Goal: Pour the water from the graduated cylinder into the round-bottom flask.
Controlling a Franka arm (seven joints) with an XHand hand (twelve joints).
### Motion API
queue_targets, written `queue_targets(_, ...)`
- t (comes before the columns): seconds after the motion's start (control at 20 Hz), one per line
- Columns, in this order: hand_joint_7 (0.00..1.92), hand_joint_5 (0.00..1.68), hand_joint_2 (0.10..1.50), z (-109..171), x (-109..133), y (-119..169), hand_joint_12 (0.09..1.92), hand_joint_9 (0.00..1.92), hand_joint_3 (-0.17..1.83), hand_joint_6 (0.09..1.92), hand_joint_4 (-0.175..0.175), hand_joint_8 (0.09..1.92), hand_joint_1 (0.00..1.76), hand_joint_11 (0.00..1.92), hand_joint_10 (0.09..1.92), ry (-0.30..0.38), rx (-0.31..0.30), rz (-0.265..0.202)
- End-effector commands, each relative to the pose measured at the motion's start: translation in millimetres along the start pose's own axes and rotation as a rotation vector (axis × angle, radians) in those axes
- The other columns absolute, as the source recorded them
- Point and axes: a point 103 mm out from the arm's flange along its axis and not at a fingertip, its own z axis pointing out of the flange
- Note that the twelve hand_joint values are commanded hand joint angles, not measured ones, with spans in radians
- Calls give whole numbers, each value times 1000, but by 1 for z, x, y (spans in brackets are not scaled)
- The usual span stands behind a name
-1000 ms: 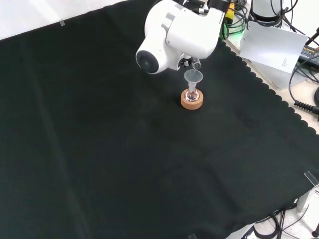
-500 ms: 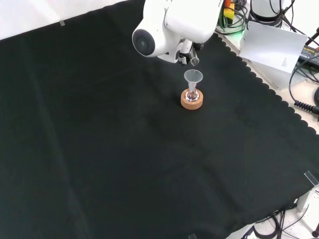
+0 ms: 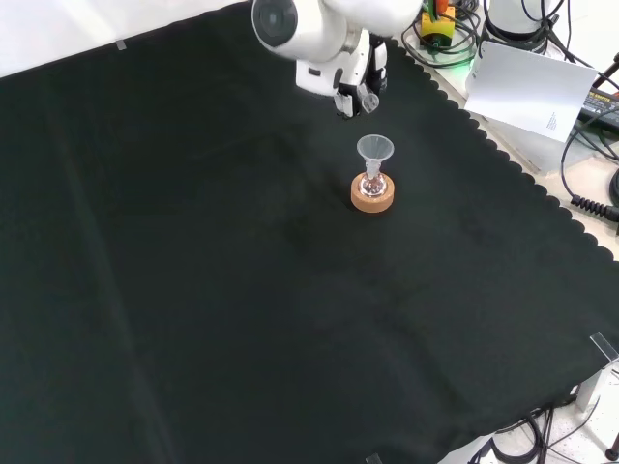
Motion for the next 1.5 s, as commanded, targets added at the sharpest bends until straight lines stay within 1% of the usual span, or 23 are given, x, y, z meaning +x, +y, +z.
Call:
queue_targets(0.05, 918, 875, 1160, 6, -14, -6, 697, 1468, 1, 1155, -175, 1140, 1245, 1277, 95, 32, -140, -20)
queue_targets(0.15, 916, 874, 1160, 7, -18, -6, 696, 1468, 2, 1157, -175, 1142, 1245, 1277, 94, 40, -148, -14)
queue_targets(0.25, 916, 873, 1161, 9, -23, -6, 695, 1467, 2, 1158, -175, 1143, 1245, 1277, 94, 51, -173, -11)
queue_targets(0.5, 915, 874, 1161, 12, -33, -8, 694, 1467, 1, 1159, -175, 1144, 1245, 1275, 93, 78, -261, -9)
queue_targets(0.7, 915, 875, 1161, 13, -40, -10, 692, 1467, 1, 1158, -175, 1144, 1245, 1274, 92, 100, -345, -13)
queue_targets(0.8, 915, 875, 1161, 13, -43, -10, 691, 1467, 1, 1158, -175, 1144, 1245, 1273, 91, 109, -373, -17)
queue_targets(0.85, 945, 880, 1155, 13, -44, -10, 690, 1468, -2, 1169, -106, 1090, 1234, 1274, 91, 114, -388, -19)
queue_targets(0.9, 968, 883, 1151, 13, -46, -10, 689, 1468, -4, 1178, -50, 1047, 1224, 1274, 90, 123, -409, -24)
queue_targets(0.95, 983, 886, 1148, 13, -47, -10, 689, 1469, -5, 1183, -16, 1021, 1219, 1274, 90, 135, -428, -31)
queue_targets(1.0, 991, 887, 1147, 13, -48, -9, 688, 1469, -6, 1185, 2, 1006, 1216, 1274, 89, 143, -445, -35)
queue_targets(1.05, 995, 888, 1146, 13, -49, -8, 688, 1468, -6, 1186, 11, 999, 1215, 1274, 89, 150, -464, -37)
queue_targets(1.15, 997, 889, 1145, 14, -51, -8, 687, 1468, -6, 1187, 18, 993, 1214, 1274, 89, 165, -497, -42)
queue_targets(1.3, 998, 890, 1145, 15, -54, -8, 687, 1467, -6, 1187, 19, 991, 1214, 1273, 88, 183, -556, -38)
queue_targets(1.5, 999, 893, 1144, 15, -58, -8, 683, 1466, -7, 1185, 20, 987, 1214, 1267, 87, 216, -603, -44)
